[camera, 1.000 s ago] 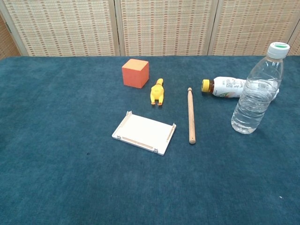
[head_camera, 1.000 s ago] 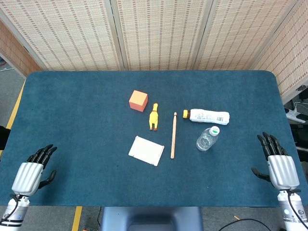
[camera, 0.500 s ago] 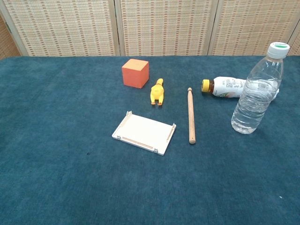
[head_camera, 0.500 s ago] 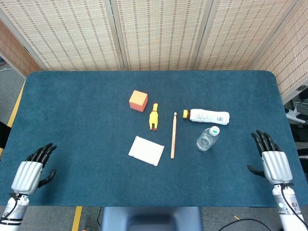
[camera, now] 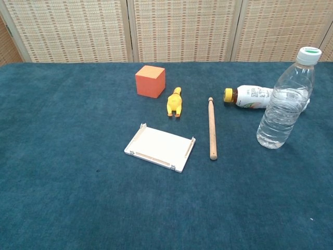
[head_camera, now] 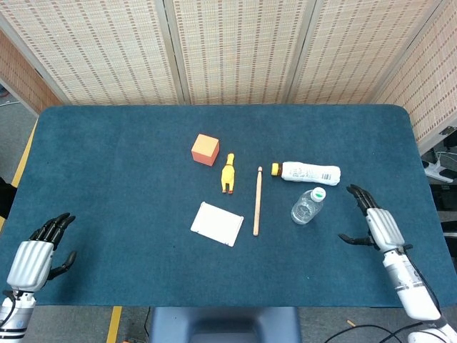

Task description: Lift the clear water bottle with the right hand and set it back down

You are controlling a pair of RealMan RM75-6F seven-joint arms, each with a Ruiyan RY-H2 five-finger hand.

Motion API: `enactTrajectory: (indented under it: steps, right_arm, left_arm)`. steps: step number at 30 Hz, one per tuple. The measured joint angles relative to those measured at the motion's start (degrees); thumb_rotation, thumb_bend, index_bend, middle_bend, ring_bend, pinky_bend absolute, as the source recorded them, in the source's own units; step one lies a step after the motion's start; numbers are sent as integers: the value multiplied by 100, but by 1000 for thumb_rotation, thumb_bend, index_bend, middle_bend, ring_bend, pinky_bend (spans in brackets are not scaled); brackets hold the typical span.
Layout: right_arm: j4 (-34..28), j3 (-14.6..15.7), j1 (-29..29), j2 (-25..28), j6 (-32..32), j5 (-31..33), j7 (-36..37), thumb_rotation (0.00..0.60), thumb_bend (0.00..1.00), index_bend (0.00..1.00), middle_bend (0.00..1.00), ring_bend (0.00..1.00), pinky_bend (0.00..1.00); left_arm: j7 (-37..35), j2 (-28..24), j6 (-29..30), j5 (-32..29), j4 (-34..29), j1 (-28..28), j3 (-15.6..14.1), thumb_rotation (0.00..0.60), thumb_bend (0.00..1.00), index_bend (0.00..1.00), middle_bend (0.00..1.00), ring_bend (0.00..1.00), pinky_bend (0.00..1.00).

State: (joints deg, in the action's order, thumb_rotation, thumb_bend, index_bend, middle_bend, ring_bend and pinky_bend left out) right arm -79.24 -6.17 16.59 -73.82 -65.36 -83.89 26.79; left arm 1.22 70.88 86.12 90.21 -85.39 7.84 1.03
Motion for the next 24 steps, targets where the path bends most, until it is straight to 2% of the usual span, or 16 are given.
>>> enactTrajectory:
  steps: [6, 10, 12, 13, 15, 17, 20, 24]
  right_arm:
    - [242, -1, 524, -118, 564, -219, 1290, 600, 67, 0, 7, 0, 242]
    - [390, -11, 902, -225, 880, -339, 1925, 600, 68, 28, 81, 0, 248]
    - [540, -45, 1038, -371, 928, -354, 2032, 600, 104, 114, 153, 44, 287]
    - [602, -66, 1060, -443, 913, -349, 2043, 600, 147, 190, 229, 98, 322]
    - [712, -121, 1078, -607, 805, -317, 2056, 600, 266, 382, 396, 248, 415]
    - [818, -175, 1080, -771, 654, -261, 2053, 600, 396, 581, 518, 377, 520]
    - [936, -233, 1056, -919, 432, -189, 1955, 600, 467, 729, 609, 471, 599]
    - [1004, -313, 987, -1038, 16, -171, 1621, 600, 478, 799, 663, 523, 647]
  left_arm:
    - [0, 0, -58, -30, -5, 15, 1, 600, 351, 124, 106, 151, 329]
    - [-9, -8, -63, -7, -14, 22, -8, 600, 351, 124, 108, 153, 329]
    - [-30, -10, -65, -9, -10, 22, -7, 600, 351, 124, 108, 153, 329]
    - [-47, -12, -67, -13, -6, 22, -6, 600, 351, 124, 108, 153, 329]
    - [-74, -17, -68, -21, -1, 19, -5, 600, 351, 124, 108, 154, 329]
    - [-93, -23, -76, -31, 0, 17, -5, 600, 352, 124, 108, 154, 329]
    - [-90, -22, -82, -26, -4, 22, -5, 600, 352, 124, 109, 154, 329]
    - [-63, -16, -121, -6, -10, 37, -24, 600, 352, 124, 109, 154, 329]
